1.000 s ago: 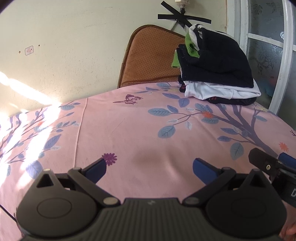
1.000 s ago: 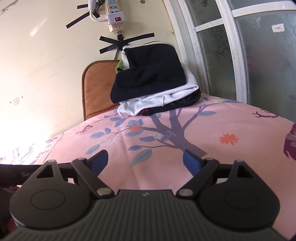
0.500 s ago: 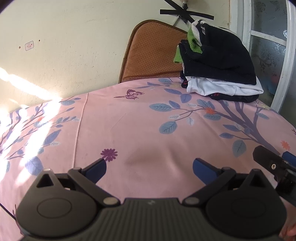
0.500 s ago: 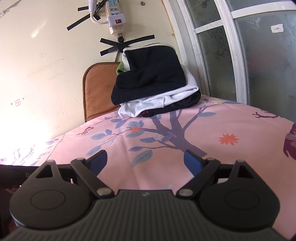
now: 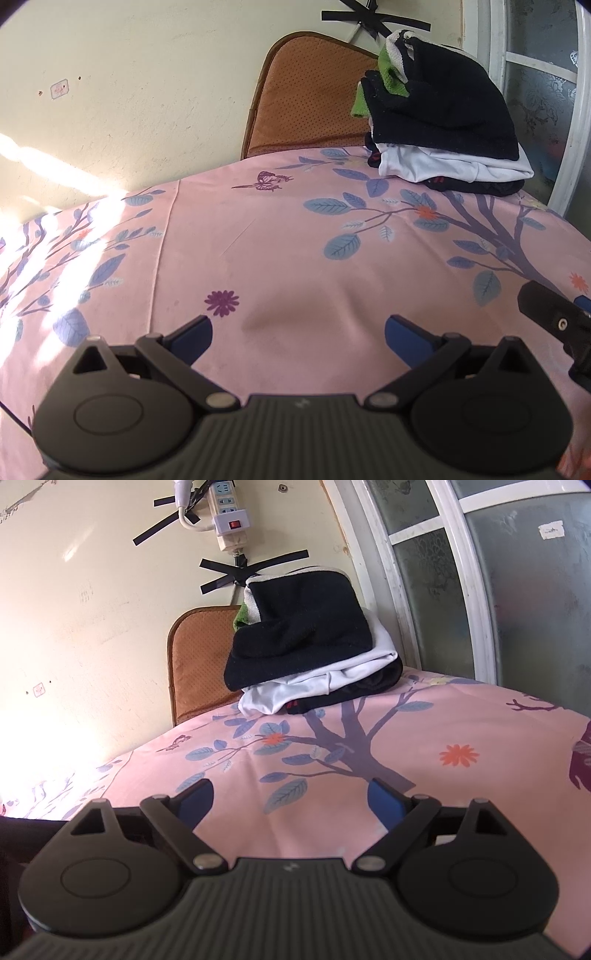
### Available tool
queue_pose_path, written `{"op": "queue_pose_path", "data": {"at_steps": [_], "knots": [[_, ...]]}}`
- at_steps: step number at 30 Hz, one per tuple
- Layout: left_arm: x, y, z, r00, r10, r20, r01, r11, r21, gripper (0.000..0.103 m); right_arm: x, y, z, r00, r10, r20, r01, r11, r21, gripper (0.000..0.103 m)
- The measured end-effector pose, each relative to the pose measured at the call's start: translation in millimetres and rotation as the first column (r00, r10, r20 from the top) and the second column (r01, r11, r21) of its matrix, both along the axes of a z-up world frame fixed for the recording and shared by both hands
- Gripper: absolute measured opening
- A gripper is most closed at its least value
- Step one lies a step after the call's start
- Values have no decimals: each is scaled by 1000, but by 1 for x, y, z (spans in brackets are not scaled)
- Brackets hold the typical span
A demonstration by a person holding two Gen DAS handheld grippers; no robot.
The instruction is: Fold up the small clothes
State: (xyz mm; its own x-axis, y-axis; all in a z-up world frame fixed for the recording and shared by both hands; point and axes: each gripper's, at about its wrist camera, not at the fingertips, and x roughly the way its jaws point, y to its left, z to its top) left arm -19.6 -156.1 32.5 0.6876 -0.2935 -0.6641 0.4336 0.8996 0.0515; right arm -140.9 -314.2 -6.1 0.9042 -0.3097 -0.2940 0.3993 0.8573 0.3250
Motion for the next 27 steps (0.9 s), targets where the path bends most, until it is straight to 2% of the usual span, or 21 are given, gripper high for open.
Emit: {"op": "queue_pose_path", "data": {"at_steps": [27], "knots": [[-2, -2, -2, 999, -5, 37, 3, 999, 45, 103, -1, -5, -1, 1000, 5, 23, -6, 999, 40, 93]]}}
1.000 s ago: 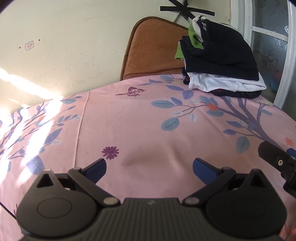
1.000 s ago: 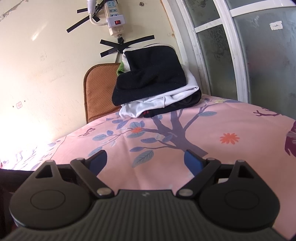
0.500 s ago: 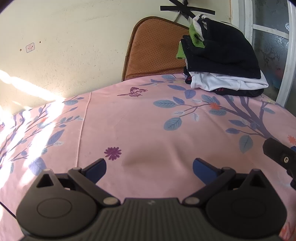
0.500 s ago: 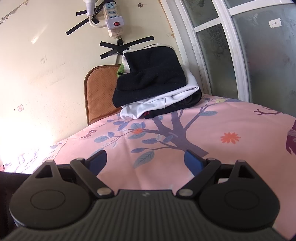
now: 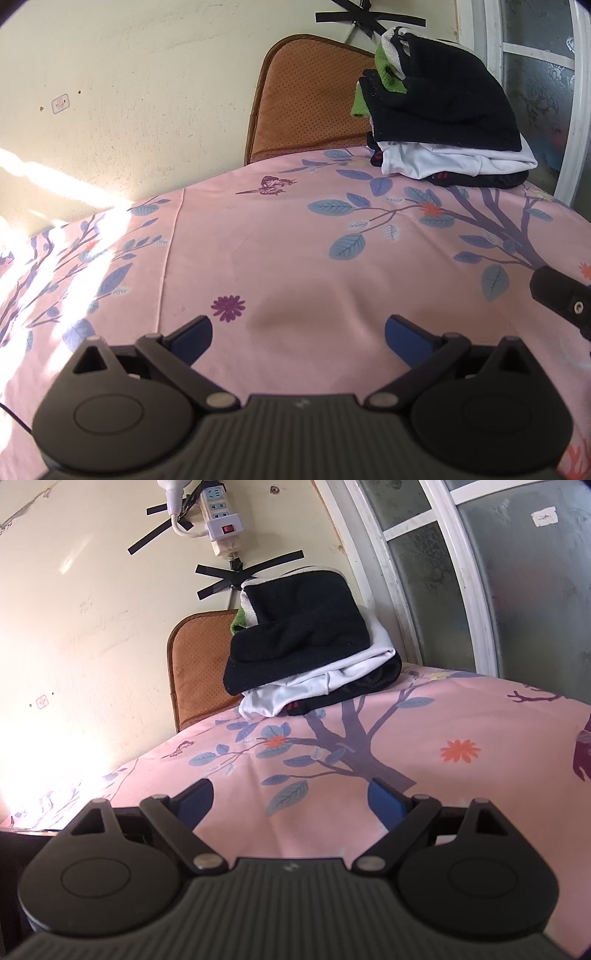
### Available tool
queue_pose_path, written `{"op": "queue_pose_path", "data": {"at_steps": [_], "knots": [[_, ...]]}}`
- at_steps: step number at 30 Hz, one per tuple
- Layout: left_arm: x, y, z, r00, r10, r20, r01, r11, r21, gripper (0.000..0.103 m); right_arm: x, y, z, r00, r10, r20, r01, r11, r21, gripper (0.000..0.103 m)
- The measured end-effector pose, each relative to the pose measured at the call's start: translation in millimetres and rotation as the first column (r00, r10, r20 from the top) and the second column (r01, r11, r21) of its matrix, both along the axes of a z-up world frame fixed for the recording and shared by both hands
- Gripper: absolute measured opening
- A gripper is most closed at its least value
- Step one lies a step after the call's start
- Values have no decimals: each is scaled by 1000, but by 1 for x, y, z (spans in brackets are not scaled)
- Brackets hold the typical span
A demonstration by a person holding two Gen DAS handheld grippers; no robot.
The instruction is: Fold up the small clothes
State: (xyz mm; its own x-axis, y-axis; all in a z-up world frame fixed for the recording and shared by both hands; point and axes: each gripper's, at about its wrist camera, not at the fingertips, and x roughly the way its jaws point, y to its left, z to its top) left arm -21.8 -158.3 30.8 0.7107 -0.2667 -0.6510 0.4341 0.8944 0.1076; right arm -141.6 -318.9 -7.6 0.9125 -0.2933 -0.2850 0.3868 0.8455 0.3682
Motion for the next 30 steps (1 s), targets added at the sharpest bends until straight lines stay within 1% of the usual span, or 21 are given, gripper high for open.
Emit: {"op": "queue_pose_path", "data": {"at_steps": [22, 26, 30], "knots": [[-4, -5, -1, 999, -31, 14, 31, 999, 17, 103, 0, -1, 0, 1000, 0, 1, 0, 1000, 1, 93], [-8, -6, 0, 998, -54, 34, 54, 998, 14, 103, 0, -1, 0, 1000, 1, 0, -1, 1000, 1, 93], [-10, -4, 3, 997, -61, 44, 61, 998, -6, 103, 0, -1, 0, 1000, 0, 1, 0, 1000, 1, 93]]}}
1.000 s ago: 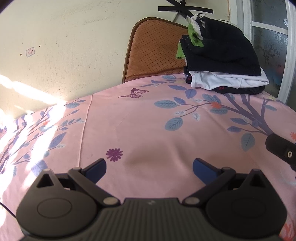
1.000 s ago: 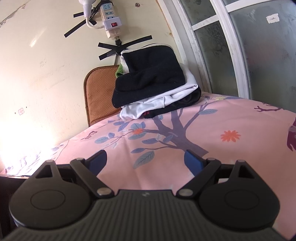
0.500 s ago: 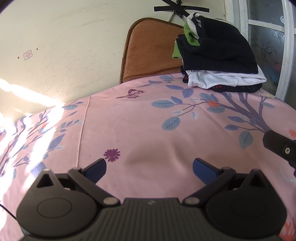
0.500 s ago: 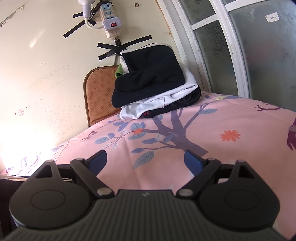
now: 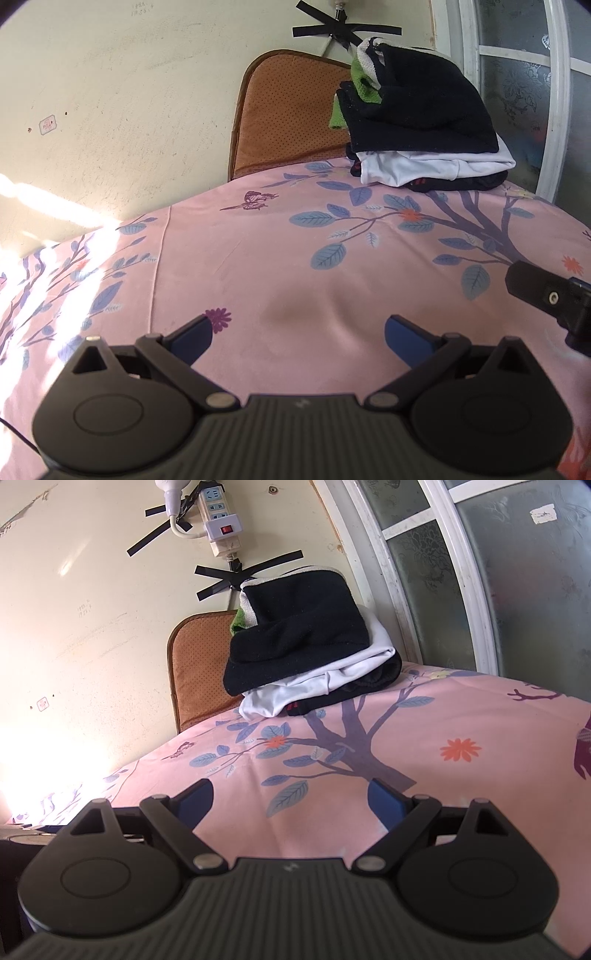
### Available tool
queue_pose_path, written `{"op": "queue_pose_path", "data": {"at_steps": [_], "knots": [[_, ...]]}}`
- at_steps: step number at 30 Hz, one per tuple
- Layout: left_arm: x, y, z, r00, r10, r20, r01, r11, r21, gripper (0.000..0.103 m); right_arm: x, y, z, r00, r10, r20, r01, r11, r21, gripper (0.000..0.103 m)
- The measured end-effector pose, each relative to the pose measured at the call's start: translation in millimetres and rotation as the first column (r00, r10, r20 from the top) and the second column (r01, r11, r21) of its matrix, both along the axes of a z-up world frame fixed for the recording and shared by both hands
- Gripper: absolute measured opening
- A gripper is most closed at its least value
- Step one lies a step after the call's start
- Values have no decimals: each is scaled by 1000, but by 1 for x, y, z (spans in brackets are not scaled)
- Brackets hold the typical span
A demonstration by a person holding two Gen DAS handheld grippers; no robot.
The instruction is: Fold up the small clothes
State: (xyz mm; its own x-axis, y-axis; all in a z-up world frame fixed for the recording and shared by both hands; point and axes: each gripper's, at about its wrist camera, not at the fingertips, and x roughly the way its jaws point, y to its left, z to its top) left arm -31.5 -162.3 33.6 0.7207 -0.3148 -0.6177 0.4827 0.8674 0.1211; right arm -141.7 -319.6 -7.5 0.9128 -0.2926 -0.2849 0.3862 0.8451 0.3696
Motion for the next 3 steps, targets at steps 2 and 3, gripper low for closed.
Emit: {"op": "queue_pose_path", "data": {"at_steps": [2, 3], "knots": [[0, 0, 0, 1000, 2, 2, -2, 1000, -1, 103, 0, 0, 0, 1000, 0, 0, 0, 1000, 0, 93], [-1, -1, 1, 1000, 3, 5, -3, 1000, 1, 103, 0, 0, 0, 1000, 1, 0, -1, 1000, 0, 93]]}}
